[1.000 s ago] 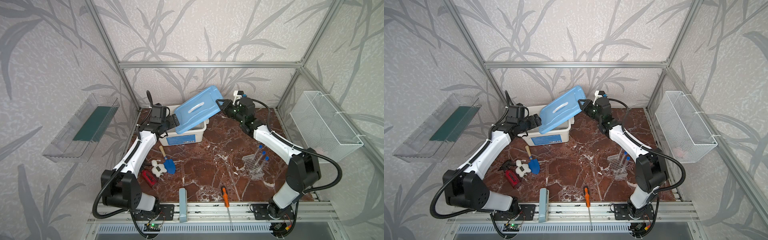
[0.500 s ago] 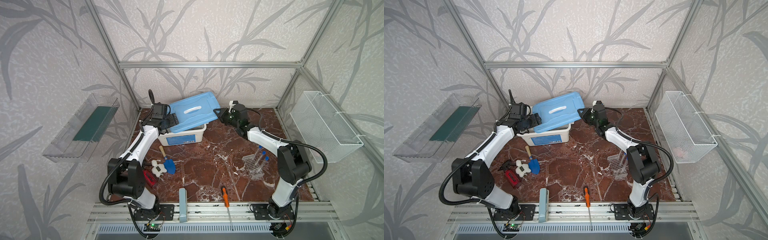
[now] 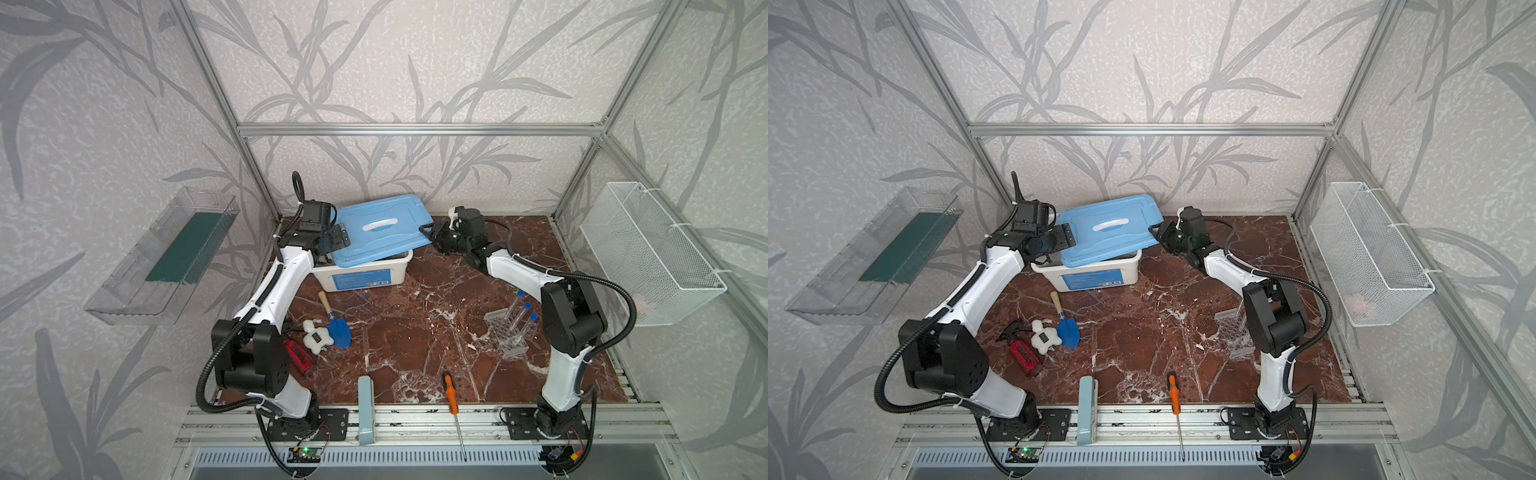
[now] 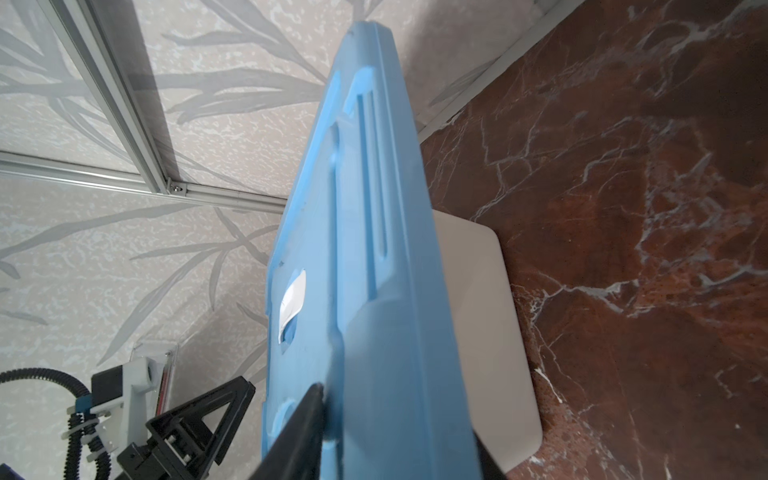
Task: Organize the chemistry lab equipment
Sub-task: 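Lower the blue lid onto the white bin with both grippers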
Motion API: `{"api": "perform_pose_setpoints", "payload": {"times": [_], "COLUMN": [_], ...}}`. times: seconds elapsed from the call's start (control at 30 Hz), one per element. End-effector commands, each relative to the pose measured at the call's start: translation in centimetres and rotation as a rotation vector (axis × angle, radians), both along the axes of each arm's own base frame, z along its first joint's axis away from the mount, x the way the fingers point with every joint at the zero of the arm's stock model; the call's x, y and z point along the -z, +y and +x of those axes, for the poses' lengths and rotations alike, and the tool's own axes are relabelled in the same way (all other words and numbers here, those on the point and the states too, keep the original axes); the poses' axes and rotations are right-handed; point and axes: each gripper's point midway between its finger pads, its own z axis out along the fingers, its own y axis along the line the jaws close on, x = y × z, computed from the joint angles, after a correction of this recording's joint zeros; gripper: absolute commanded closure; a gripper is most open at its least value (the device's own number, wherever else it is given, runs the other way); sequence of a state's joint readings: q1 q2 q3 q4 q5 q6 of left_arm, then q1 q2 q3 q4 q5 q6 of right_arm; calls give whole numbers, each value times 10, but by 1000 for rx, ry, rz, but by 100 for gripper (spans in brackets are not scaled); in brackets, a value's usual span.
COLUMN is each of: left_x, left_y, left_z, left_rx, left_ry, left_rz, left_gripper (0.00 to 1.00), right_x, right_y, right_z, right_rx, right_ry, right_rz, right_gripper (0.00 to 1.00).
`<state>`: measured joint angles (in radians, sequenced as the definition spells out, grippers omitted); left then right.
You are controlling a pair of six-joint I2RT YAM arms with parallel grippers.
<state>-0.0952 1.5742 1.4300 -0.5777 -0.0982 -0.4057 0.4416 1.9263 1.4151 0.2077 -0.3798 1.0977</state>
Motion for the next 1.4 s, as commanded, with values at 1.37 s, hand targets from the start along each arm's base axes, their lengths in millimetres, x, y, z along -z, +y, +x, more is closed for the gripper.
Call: {"api": "perform_pose_setpoints", "payload": {"times": [1.37], "left_x": [40], "left_y": [52], "left_z": [-5], "left_rx": [-112], "left_ry": [80], "left_rz": [-56], "left_gripper": [19], "right_x": [2], "right_y": [15], "right_z": [-34], "right_rx": [-324], "right_ry": [12], "right_rz": [-468], "right_gripper": [32]}}
